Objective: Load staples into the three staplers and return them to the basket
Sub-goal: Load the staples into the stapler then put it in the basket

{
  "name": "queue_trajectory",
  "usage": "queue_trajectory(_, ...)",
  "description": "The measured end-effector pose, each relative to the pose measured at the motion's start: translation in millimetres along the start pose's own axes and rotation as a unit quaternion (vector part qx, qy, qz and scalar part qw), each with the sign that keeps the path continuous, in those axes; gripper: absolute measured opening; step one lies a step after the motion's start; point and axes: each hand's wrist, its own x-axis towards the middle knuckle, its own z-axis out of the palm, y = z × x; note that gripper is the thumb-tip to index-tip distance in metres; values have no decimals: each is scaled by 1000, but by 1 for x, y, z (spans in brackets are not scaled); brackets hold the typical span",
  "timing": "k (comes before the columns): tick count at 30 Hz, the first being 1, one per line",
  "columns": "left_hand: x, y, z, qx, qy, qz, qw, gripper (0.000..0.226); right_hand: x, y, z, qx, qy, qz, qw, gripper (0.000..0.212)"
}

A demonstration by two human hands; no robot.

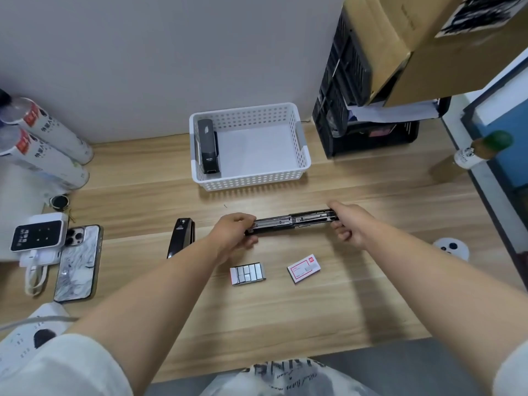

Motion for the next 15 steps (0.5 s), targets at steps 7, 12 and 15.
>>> queue_trajectory(7, 11, -9, 0, 94, 78, 73, 990, 19, 6, 8, 12, -23, 15, 17, 999, 29)
queue_trajectory(12, 7, -11, -3, 159, 85, 78, 981, 16, 6, 13, 18, -79, 39, -20, 996, 21)
queue_trajectory(15, 3, -16, -8, 168, 116, 88, 975, 16, -2, 17, 23, -224, 157, -105, 956, 27)
